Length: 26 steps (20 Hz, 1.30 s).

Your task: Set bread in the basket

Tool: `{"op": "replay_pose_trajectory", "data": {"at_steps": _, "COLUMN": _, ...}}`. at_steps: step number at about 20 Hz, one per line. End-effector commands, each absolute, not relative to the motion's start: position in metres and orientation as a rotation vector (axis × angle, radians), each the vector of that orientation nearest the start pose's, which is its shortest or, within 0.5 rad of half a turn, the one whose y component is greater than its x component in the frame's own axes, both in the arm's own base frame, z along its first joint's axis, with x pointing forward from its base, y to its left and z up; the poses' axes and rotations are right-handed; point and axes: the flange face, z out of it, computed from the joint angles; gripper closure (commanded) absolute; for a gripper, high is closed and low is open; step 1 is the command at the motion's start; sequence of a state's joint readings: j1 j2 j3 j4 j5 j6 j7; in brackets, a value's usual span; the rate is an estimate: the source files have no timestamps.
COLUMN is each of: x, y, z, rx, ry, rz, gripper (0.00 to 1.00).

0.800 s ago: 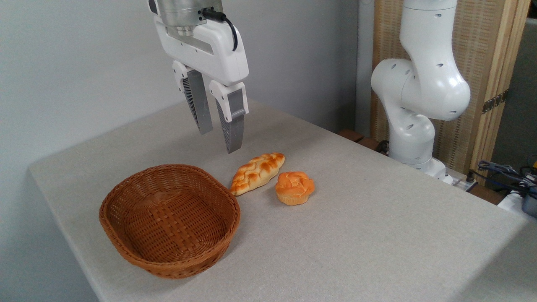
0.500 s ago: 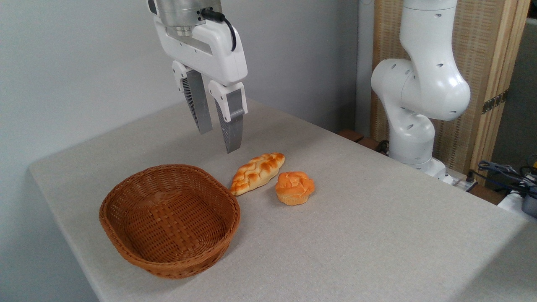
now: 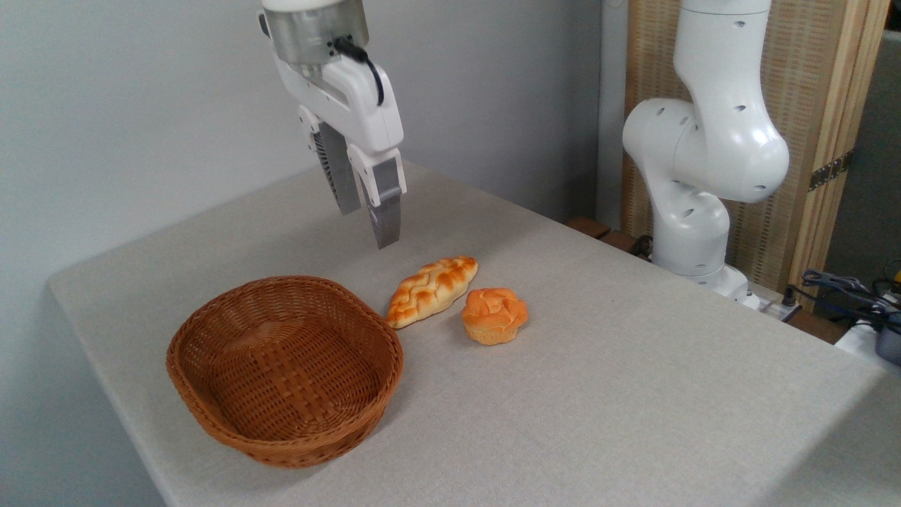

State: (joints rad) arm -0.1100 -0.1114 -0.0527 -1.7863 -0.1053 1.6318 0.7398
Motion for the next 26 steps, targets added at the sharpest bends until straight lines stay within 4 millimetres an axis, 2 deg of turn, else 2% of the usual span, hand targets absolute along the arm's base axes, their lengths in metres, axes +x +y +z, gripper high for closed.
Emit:
{"op": "replay_pose_trajectory", "data": {"at_steps": 1, "x": 0.484, "y": -0.120, "z": 0.546, "rx": -2.933, "ry": 1.439, "rz": 0.058, "gripper": 0.00}}
{"op": "replay_pose_trajectory", "data": {"at_steps": 4, "x": 0.468, "y": -0.151, "z": 0.497, "rx": -2.877, "ry": 1.519, "rz": 0.144, "gripper": 0.00}}
{"op": "replay_pose_trajectory", "data": {"at_steps": 7, "x": 0.457, "y": -0.173, "z": 0.452, "rx": -2.823, "ry": 1.574, "rz": 0.108, "gripper": 0.00}}
{"op": "replay_pose_trajectory", "data": {"at_steps": 9, "x": 0.450, "y": -0.174, "z": 0.420, "rx": -2.795, "ry": 1.591, "rz": 0.115, "gripper": 0.00}}
{"op": "replay_pose_trajectory", "data": {"at_steps": 11, "x": 0.446, "y": -0.170, "z": 0.401, "rx": -2.756, "ry": 1.600, "rz": 0.153, "gripper": 0.00}}
{"op": "replay_pose_trajectory", "data": {"at_steps": 14, "x": 0.442, "y": -0.173, "z": 0.395, "rx": -2.721, "ry": 1.620, "rz": 0.186, "gripper": 0.00}}
{"op": "replay_pose_trajectory", "data": {"at_steps": 15, "x": 0.442, "y": -0.173, "z": 0.394, "rx": -2.724, "ry": 1.616, "rz": 0.186, "gripper": 0.04}}
{"op": "replay_pose_trajectory", "data": {"at_steps": 17, "x": 0.442, "y": -0.173, "z": 0.394, "rx": -2.726, "ry": 1.611, "rz": 0.186, "gripper": 0.37}}
{"op": "replay_pose_trajectory", "data": {"at_steps": 18, "x": 0.443, "y": -0.173, "z": 0.394, "rx": -2.729, "ry": 1.607, "rz": 0.186, "gripper": 0.60}}
{"op": "replay_pose_trajectory", "data": {"at_steps": 19, "x": 0.443, "y": -0.173, "z": 0.393, "rx": -2.729, "ry": 1.608, "rz": 0.191, "gripper": 0.67}}
{"op": "replay_pose_trajectory", "data": {"at_steps": 21, "x": 0.443, "y": -0.173, "z": 0.391, "rx": -2.731, "ry": 1.606, "rz": 0.195, "gripper": 0.70}}
{"op": "replay_pose_trajectory", "data": {"at_steps": 26, "x": 0.441, "y": -0.179, "z": 0.392, "rx": -2.722, "ry": 1.617, "rz": 0.199, "gripper": 0.70}}
